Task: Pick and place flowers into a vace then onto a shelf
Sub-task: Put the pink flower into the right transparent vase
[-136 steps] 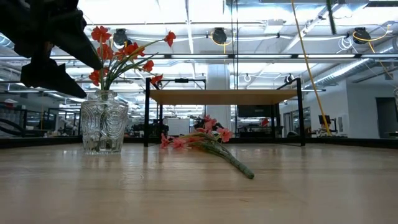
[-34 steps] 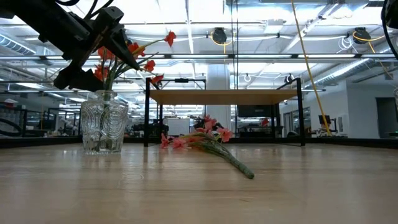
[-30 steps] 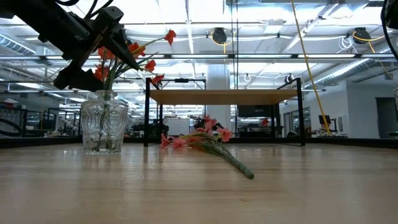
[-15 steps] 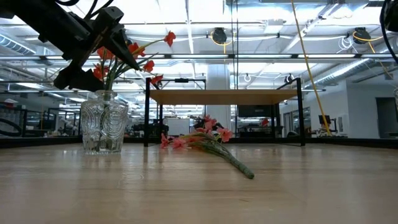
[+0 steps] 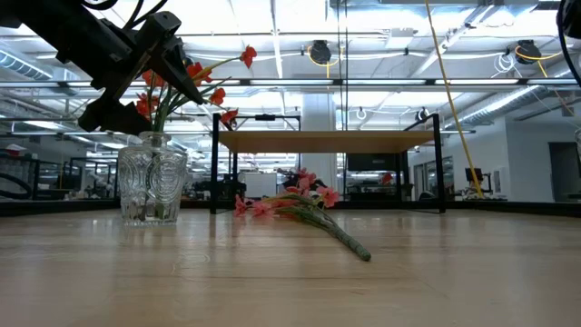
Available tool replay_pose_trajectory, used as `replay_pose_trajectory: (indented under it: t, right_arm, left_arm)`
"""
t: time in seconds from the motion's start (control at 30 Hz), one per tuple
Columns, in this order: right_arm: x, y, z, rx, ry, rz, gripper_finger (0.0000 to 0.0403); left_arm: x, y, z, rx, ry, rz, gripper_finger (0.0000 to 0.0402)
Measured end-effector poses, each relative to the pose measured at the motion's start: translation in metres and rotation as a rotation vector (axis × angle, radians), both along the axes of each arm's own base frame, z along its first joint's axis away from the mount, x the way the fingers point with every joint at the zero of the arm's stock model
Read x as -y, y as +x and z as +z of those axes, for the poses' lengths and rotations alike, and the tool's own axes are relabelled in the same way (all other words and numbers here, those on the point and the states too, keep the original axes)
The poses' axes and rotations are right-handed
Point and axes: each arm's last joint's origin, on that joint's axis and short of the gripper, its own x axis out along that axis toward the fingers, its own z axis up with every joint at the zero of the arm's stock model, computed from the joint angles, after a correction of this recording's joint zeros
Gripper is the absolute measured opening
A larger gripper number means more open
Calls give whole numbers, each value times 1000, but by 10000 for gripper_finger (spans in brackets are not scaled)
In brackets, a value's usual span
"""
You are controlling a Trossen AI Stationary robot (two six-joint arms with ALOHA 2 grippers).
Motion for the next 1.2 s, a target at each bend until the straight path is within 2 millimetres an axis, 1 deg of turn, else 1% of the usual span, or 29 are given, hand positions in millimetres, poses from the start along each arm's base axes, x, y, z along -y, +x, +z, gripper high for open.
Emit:
replay_pose_trajectory:
  t: [0.3, 0.43, 0.57, 0.8, 0.93, 1.07, 1.2]
  right_arm:
    - [-14, 11, -16, -57, -130, -26, 0]
    - [-7, 12, -11, -43, -94, -48, 0]
    - [4, 9, -2, -27, -56, -57, 0]
    - [11, 9, 2, -25, -53, -75, 0]
    - [3, 13, -7, -69, -148, -73, 0]
    - [-4, 16, -15, -72, -159, -71, 0]
    - [-12, 20, -25, -98, -214, -72, 3]
  left_arm:
    - [0, 0, 0, -8, 23, -9, 399]
    - [0, 0, 0, -9, 23, -9, 399]
    - [0, 0, 0, -9, 24, -9, 399]
    - [0, 0, 0, -10, 19, -14, 399]
    - [0, 0, 0, -10, 18, -15, 399]
    - [0, 0, 0, -10, 18, -16, 399]
    - [0, 0, 0, -10, 18, -15, 399]
